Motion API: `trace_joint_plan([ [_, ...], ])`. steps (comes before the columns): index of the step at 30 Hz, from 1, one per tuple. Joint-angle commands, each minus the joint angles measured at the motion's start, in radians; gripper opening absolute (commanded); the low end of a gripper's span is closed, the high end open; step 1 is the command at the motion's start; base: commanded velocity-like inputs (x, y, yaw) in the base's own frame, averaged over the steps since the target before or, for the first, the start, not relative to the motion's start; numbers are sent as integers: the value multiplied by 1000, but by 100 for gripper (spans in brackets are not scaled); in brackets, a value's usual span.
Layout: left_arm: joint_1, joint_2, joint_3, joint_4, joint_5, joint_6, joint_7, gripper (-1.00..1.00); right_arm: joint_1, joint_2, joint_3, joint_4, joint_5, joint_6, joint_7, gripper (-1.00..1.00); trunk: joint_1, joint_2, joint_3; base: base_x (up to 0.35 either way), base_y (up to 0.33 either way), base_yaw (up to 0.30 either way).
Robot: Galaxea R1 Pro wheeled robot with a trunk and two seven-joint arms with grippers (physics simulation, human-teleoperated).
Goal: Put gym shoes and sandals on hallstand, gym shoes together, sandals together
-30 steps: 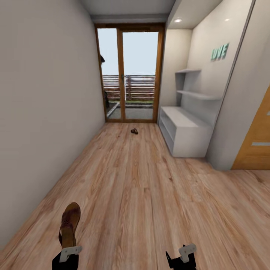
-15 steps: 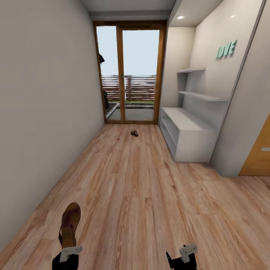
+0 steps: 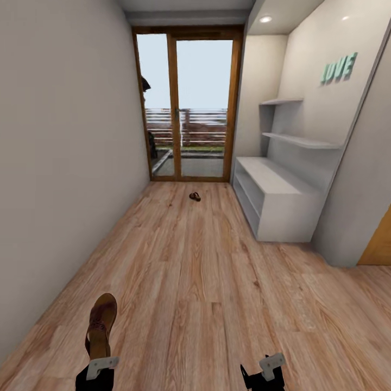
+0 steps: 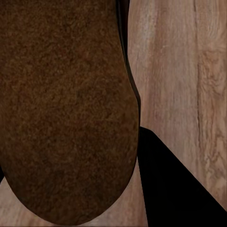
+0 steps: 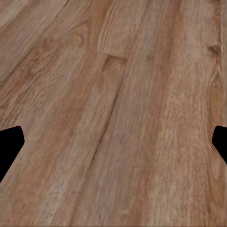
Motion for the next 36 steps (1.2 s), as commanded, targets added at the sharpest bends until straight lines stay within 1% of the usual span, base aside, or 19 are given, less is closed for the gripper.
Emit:
trace_joint_plan([
  [1,-1,0,-1,0,2,-2,1,-100,-1,0,1,1,-5,-3,5,100,0,0,-1,339,-44,0],
  [15,-1,1,-1,-1,2,-2,2,-100,-1,-1,1,2,-5,-3,5,100,0,0,-15,307,-118,0],
  [36,-1,0,0,-1,4,-1,2,-100,-1,-1,1,2,-5,-3,5,100,0,0,-17,289,-152,0],
])
